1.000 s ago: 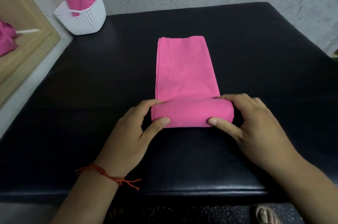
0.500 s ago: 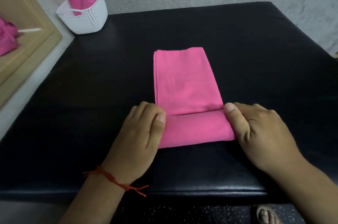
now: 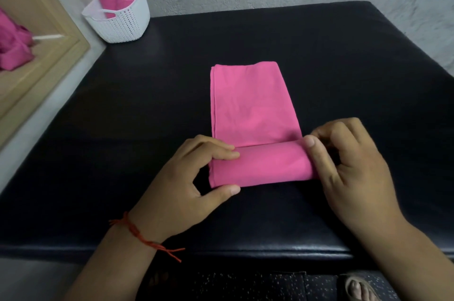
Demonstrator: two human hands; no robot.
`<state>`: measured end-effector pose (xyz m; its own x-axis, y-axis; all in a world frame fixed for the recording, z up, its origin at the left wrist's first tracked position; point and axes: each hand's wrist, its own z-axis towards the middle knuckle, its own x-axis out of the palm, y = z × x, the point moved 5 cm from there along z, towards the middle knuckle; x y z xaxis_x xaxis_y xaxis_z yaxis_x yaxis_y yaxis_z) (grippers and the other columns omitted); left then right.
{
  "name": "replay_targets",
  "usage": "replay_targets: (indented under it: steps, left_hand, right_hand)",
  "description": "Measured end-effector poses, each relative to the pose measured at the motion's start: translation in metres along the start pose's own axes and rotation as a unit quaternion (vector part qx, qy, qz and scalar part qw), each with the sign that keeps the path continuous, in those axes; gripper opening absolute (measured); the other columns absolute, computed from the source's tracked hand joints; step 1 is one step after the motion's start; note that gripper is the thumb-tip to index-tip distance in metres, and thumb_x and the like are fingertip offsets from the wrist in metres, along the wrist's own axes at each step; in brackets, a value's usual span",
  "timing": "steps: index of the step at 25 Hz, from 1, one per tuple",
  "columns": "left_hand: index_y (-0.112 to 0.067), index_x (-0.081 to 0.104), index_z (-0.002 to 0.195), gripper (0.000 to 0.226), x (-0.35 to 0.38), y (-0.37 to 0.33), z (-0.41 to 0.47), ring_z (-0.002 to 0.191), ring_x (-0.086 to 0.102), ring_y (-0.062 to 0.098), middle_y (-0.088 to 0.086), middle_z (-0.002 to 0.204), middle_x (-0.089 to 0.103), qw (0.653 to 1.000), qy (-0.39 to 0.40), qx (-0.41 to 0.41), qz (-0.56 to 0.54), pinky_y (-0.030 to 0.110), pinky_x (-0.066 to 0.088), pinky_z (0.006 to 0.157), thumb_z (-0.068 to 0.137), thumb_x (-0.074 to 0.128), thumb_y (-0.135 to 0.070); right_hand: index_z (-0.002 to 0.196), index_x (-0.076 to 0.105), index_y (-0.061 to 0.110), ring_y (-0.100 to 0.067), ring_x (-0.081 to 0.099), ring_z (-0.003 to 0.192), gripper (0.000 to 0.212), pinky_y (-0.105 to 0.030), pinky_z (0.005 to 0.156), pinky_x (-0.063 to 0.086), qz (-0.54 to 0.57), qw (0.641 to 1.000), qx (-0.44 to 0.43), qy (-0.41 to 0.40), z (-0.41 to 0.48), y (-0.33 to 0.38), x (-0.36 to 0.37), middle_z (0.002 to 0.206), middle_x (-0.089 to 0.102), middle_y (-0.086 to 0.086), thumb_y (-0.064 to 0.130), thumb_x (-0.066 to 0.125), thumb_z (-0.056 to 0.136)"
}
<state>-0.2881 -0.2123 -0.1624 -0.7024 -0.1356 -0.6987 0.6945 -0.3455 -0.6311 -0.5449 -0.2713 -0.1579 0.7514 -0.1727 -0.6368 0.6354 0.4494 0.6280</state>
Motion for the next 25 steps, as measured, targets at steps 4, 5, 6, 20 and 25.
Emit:
replay_targets:
  steps: [4,5,6,20,25]
  left_hand:
    - [-0.031,0.063,0.133,0.046,0.002,0.006,0.001,0.134,0.055,0.016,-0.016,0.134,0.059,0.999,0.002,-0.044,-0.027,0.029,0.044,0.112,0.09,0.078,-0.035]
    - [-0.032,0.06,0.136,0.046,0.003,0.008,0.001,0.135,0.054,0.015,-0.018,0.136,0.058,0.998,0.002,-0.053,-0.025,0.03,0.045,0.112,0.092,0.075,-0.038]
    - [-0.033,0.058,0.138,0.048,0.004,0.009,0.001,0.136,0.053,0.013,-0.021,0.137,0.055,0.998,0.004,-0.059,-0.018,0.032,0.045,0.112,0.093,0.072,-0.042]
    - [-0.039,0.056,0.104,0.039,0.006,0.012,0.002,0.098,0.056,0.009,-0.018,0.098,0.053,0.993,-0.009,-0.111,0.031,0.024,0.046,0.085,0.1,0.034,-0.071]
    - [-0.038,0.047,0.089,0.031,0.007,0.006,0.012,0.092,0.049,0.013,-0.017,0.089,0.048,0.993,-0.041,-0.097,0.053,0.028,0.041,0.082,0.109,0.027,-0.05]
  right_hand:
    - [0.121,0.068,0.03,-0.01,0.058,0.106,0.039,-0.028,0.087,0.049,-0.009,0.997,-0.001,0.073,0.001,-0.007,0.0,0.117,0.06,0.022,0.056,0.07,0.092]
    - [0.126,0.066,0.032,-0.008,0.059,0.11,0.049,-0.029,0.09,0.05,-0.013,0.995,0.003,0.097,0.001,-0.009,0.0,0.121,0.06,0.025,0.063,0.072,0.088]
    - [0.131,0.064,0.036,-0.006,0.059,0.114,0.057,-0.032,0.094,0.052,-0.016,0.993,0.007,0.114,0.002,-0.01,0.001,0.124,0.06,0.026,0.069,0.073,0.085]
    - [0.075,0.052,0.041,-0.006,0.052,0.082,0.053,-0.042,0.081,0.041,-0.107,0.983,0.036,0.143,0.004,-0.002,0.005,0.073,0.058,0.017,0.078,0.025,0.101]
    - [0.066,0.049,0.038,-0.006,0.054,0.073,0.055,-0.043,0.077,0.042,-0.122,0.985,0.046,0.115,0.004,0.0,0.006,0.064,0.056,0.014,0.063,0.022,0.107]
